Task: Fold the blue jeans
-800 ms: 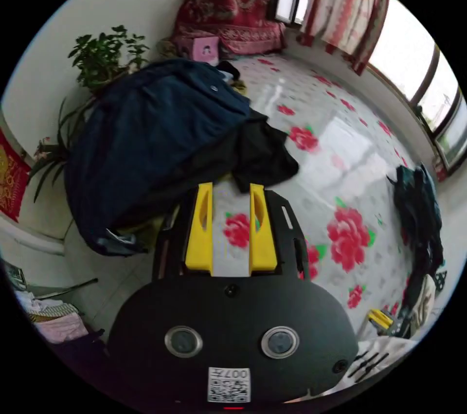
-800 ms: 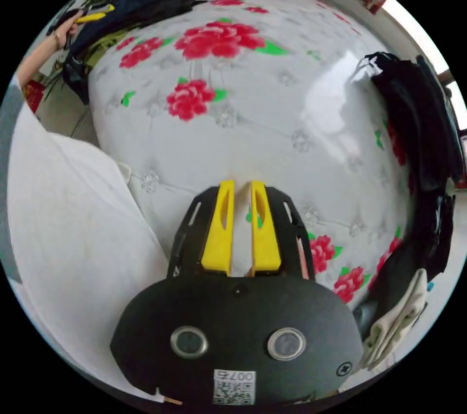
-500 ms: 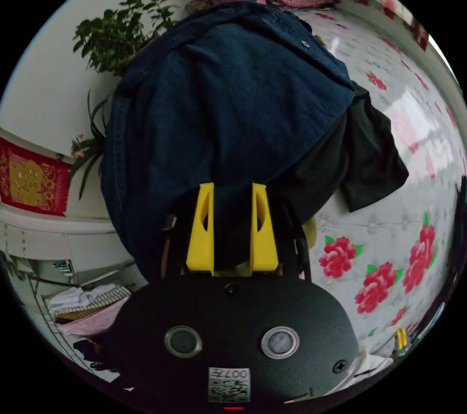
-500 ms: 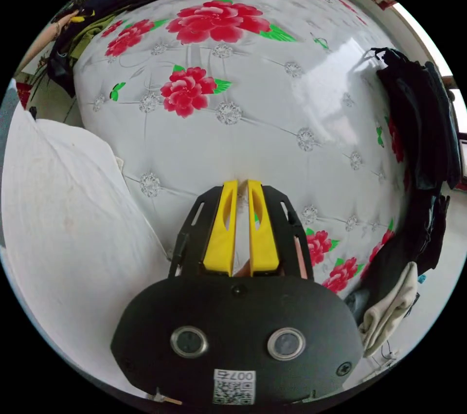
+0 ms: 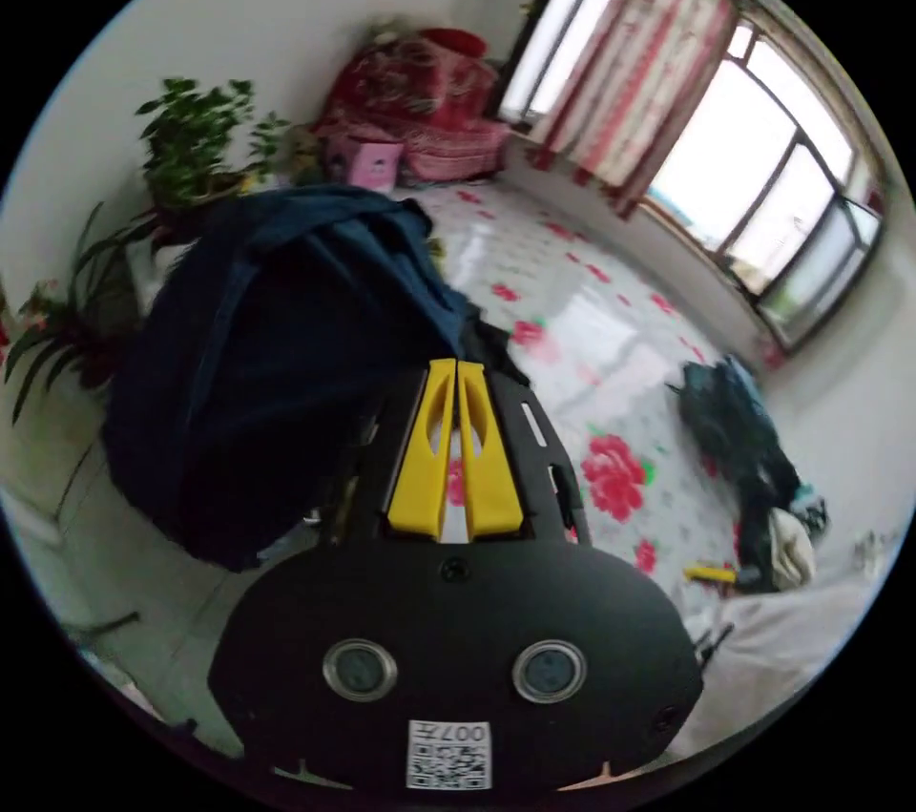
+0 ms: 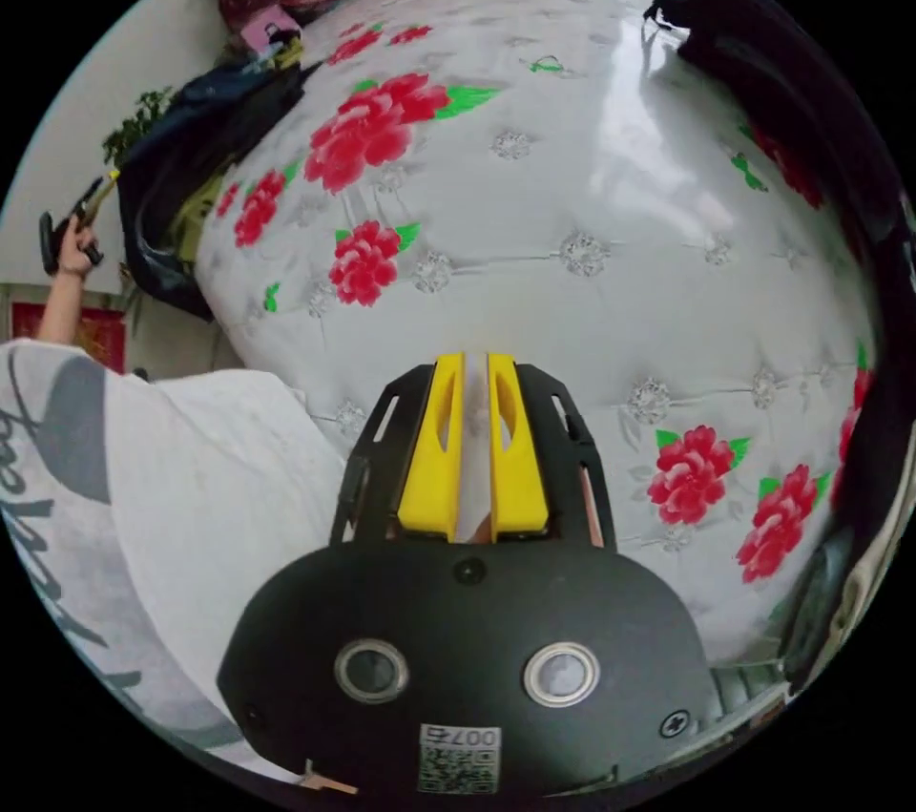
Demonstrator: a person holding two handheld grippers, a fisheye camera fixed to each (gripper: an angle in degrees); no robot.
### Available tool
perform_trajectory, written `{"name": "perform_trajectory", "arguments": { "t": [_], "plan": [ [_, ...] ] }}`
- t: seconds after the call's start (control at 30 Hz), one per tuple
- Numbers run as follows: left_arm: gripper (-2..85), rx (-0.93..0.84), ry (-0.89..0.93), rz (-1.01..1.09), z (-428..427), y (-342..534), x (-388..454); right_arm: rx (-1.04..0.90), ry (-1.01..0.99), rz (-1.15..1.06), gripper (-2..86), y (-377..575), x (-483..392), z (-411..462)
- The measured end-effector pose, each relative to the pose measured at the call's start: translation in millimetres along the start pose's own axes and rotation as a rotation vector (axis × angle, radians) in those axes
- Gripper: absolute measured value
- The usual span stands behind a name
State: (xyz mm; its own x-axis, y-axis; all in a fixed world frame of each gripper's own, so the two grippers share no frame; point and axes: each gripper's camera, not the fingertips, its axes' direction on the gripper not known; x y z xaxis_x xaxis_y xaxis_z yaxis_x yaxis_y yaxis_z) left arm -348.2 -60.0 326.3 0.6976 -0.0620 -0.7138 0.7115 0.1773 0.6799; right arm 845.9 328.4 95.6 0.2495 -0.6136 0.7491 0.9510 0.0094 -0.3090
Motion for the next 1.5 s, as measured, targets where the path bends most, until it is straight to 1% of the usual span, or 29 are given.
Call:
{"name": "perform_trajectory", "arguments": {
  "t": [0.07, 0.1, 0.17, 0.2, 0.27, 0.3, 0.37, 0.4, 0.43, 0.47, 0.5, 0.53, 0.57, 0.63, 0.73, 0.8, 0.87, 0.9, 0.97, 1.0, 1.07, 1.1, 1.13, 1.17, 1.2, 1.27, 1.37, 1.5],
  "plan": [
    [-1.0, -0.037, 0.271, 0.146, -10, 8, 29, 0.109, -0.084, 0.022, 5.7, 4, 13, -19],
    [-1.0, -0.046, 0.337, 0.175, -10, 12, 40, 0.173, -0.137, 0.022, 6.3, 6, 20, -32],
    [-1.0, -0.056, 0.617, 0.248, 1, 33, 94, 0.255, -0.219, 0.022, 7.4, 9, 31, -48],
    [-1.0, -0.079, 0.682, 0.263, 8, 39, 112, 0.302, -0.280, 0.024, 8.1, 12, 39, -58],
    [-1.0, -0.204, 0.847, 0.364, 40, 76, 200, 0.360, -0.373, 0.039, 9.2, 16, 54, -69],
    [-1.0, -0.238, 0.882, 0.393, 48, 87, 224, 0.375, -0.445, 0.059, 9.9, 19, 67, -73],
    [-1.0, -0.416, 1.112, 0.483, 75, 140, 311, 0.384, -0.531, 0.104, 10.9, 27, 88, -72],
    [-1.0, -0.458, 1.184, 0.497, 78, 154, 331, 0.373, -0.571, 0.147, 11.5, 35, 104, -67],
    [-1.0, -0.548, 1.321, 0.533, 81, 180, 367, 0.364, -0.589, 0.170, 11.8, 40, 112, -64],
    [-1.0, -0.642, 1.407, 0.649, 76, 203, 399, 0.337, -0.617, 0.214, 12.3, 50, 128, -57],
    [-1.0, -0.688, 1.398, 0.740, 71, 211, 414, 0.307, -0.641, 0.231, 12.7, 61, 141, -50],
    [-1.0, -0.730, 1.331, 0.911, 59, 222, 434, 0.299, -0.650, 0.235, 12.7, 67, 146, -47],
    [-1.0, -0.707, 1.255, 1.038, 48, 229, 445, 0.277, -0.637, 0.239, 12.7, 78, 155, -43],
    [-0.9, -0.695, 1.219, 1.095, 41, 234, 453, 0.243, -0.573, 0.230, 12.7, 91, 163, -39],
    [-0.8, -0.762, 1.237, 1.025, 53, 243, 455, 0.241, -0.589, 0.232, 12.6, 100, 176, -39],
    [-0.6, -0.734, 1.207, 1.006, 52, 240, 449, 0.277, -0.546, 0.248, 12.4, 99, 186, -48],
    [0.0, -0.619, 1.116, 0.950, 43, 219, 425, 0.292, -0.516, 0.249, 12.1, 98, 192, -57],
    [0.2, -0.599, 1.087, 0.923, 42, 212, 416, 0.293, -0.493, 0.242, 12.0, 96, 194, -61],
    [2.1, -0.524, 0.993, 0.750, 38, 185, 365, 0.285, -0.424, 0.220, 11.8, 93, 194, -66],
    [2.6, -0.503, 0.961, 0.702, 36, 180, 349, 0.286, -0.360, 0.209, 11.7, 92, 192, -70],
    [4.3, -0.440, 0.759, 0.514, 31, 173, 281, 0.313, -0.257, 0.193, 11.5, 92, 189, -79],
    [4.7, -0.429, 0.705, 0.473, 29, 174, 264, 0.343, -0.217, 0.174, 11.4, 91, 186, -86],
    [5.5, -0.419, 0.606, 0.396, 26, 181, 234, 0.356, -0.213, 0.161, 11.3, 89, 185, -89],
    [6.2, -0.439, 0.525, 0.323, 25, 191, 207, 0.363, -0.233, 0.123, 11.3, 83, 181, -92],
    [6.5, -0.456, 0.492, 0.294, 25, 198, 197, 0.343, -0.265, 0.081, 11.2, 72, 177, -92],
    [8.6, -0.541, 0.370, 0.207, 31, 232, 168, 0.304, -0.289, 0.023, 11.1, 52, 168, -88],
    [11.2, -0.653, 0.334, 0.117, 48, 276, 155, 0.228, -0.311, -0.084, 10.8, 11, 144, -72],
    [12.1, -0.669, 0.337, 0.073, 72, 303, 168, 0.053, -0.360, -0.133, 9.0, -41, 112, -17]
  ]
}}
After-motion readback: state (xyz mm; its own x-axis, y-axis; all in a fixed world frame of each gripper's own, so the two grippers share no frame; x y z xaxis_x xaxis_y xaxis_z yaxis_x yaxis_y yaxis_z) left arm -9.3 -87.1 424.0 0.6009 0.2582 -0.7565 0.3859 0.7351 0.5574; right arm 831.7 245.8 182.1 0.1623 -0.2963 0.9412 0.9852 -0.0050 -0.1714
